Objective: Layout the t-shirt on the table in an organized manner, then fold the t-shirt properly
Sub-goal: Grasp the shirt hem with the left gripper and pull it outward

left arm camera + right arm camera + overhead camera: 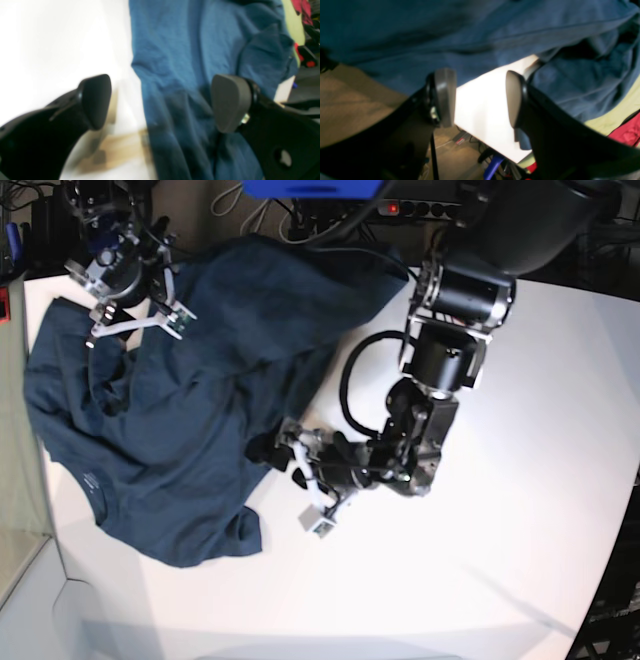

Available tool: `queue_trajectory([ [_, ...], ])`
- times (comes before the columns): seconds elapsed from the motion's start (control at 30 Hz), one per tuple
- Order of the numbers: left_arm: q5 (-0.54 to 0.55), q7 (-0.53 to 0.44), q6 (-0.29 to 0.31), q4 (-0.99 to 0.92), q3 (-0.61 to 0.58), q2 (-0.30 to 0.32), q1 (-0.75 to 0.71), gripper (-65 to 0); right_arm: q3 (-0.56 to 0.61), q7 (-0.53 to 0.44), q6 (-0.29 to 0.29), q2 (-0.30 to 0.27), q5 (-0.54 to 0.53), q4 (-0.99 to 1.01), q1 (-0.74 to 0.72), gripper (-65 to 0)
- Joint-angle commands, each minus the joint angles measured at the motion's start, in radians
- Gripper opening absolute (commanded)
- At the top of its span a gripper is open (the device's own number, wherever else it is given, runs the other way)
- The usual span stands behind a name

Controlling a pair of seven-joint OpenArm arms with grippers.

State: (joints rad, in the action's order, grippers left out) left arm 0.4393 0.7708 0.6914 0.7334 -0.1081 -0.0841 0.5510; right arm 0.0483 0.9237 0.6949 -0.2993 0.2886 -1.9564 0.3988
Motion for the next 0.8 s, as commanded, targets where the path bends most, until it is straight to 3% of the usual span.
queue_trajectory([
  [0.0,0.023,-0.004,0.007,0.045,0.002,-0.018,0.022,-3.6,-0.005,-0.004,0.003,-0.01,0.002,-0.019,-0.004,-32.8],
  [0.37,0.022,0.006,0.007,0.093,-0.008,-0.036,-0.136,-3.6,-0.005,-0.007,0.003,-0.008,0.002,-0.019,-0.005,-32.8],
  [0.7,0.022,-0.006,0.007,0.081,-0.008,-0.036,-0.144,-4.0,-0.005,-0.005,0.003,-0.005,0.002,-0.019,-0.005,-32.9],
  [0.77,0.02,-0.034,0.007,0.079,-0.017,-0.036,-0.144,-10.1,-0.005,-0.005,0.003,-0.004,0.002,-0.019,-0.005,-32.9],
])
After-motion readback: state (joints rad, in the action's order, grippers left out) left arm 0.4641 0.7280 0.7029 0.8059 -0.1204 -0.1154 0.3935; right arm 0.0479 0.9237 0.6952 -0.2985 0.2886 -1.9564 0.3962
